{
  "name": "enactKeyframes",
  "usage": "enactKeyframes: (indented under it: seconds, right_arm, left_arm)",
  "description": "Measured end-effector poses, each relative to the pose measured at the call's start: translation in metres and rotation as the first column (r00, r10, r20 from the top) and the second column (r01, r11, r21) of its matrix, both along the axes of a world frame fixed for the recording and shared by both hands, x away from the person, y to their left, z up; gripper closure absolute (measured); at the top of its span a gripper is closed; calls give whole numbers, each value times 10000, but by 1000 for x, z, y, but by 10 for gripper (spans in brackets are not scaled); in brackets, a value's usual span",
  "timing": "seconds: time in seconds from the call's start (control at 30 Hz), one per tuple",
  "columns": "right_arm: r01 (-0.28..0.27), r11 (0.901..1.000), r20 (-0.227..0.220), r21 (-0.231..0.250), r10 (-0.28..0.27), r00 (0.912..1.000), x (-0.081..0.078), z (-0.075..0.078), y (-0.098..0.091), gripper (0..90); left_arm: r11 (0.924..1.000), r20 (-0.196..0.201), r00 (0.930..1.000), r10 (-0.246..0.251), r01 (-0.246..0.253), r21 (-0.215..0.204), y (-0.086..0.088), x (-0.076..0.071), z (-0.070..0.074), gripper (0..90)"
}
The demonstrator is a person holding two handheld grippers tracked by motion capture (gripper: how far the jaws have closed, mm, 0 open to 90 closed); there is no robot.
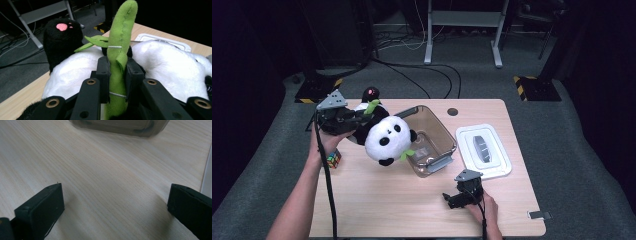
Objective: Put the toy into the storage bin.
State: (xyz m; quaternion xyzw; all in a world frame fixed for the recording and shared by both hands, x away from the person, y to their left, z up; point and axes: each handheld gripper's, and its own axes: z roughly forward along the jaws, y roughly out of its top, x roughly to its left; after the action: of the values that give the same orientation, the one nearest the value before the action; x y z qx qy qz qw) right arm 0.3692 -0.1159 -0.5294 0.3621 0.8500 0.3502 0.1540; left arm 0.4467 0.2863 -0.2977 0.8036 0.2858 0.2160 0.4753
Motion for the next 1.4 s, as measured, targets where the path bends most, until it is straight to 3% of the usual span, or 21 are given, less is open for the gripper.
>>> enactKeyframes:
  seconds: [0.6,1.4]
  right_arm:
    - [130,9998,-48,117,-130,9999,0,0,1,1]
    - [-18,10000,26,-10,19,10000,0,0,0,1]
  left_arm:
    - [9964,298,9959,-849,848,59,-29,30,11,767]
    - [9834,92,9836,-1800,1801,-234,-70,63,3,766]
